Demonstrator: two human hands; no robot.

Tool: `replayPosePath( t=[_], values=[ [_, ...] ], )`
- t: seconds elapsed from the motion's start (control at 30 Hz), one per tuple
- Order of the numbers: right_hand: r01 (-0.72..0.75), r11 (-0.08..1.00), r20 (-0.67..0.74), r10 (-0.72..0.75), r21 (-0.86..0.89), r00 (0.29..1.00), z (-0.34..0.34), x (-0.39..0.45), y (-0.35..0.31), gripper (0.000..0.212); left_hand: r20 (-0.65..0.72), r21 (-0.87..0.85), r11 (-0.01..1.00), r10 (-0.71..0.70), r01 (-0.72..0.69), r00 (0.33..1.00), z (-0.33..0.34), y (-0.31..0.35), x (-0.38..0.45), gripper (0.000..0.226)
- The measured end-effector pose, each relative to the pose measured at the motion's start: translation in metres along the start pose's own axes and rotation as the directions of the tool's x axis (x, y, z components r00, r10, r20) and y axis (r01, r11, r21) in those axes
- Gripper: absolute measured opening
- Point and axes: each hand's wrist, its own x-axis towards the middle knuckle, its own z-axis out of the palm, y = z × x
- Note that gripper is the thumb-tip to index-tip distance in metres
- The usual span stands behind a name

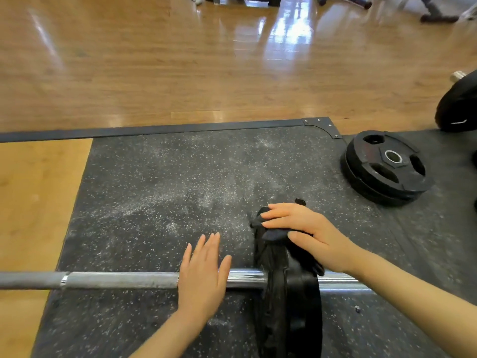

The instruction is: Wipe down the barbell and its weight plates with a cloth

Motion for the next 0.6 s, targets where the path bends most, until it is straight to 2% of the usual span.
replayPosePath(
  t=[0.1, 0.37, 0.5, 0.6],
  values=[
    [0.039, 0.998, -0.04, -0.037, 0.041, 0.999, 0.004, 0.005, 0.009, 0.032, 0.001, 0.005, 1.0, 0.017, -0.017, 1.0, 0.001, 0.001, -0.003, 0.072],
    [-0.034, 0.965, -0.096, 0.061, 0.259, 0.994, 0.016, 0.032, 0.051, 0.042, -0.028, -0.021, 1.0, 0.022, -0.022, 0.999, 0.0, 0.004, -0.006, 0.064],
    [-0.059, 0.949, -0.1, 0.094, 0.311, 0.99, 0.019, 0.039, 0.057, 0.039, -0.066, -0.016, 0.999, 0.044, -0.045, 0.997, -0.001, 0.004, -0.004, 0.06],
    [-0.016, 0.938, -0.115, 0.06, 0.347, 0.991, 0.019, 0.036, 0.055, 0.036, -0.089, 0.003, 0.998, 0.065, -0.065, 0.994, -0.001, 0.005, -0.006, 0.057]
  ],
)
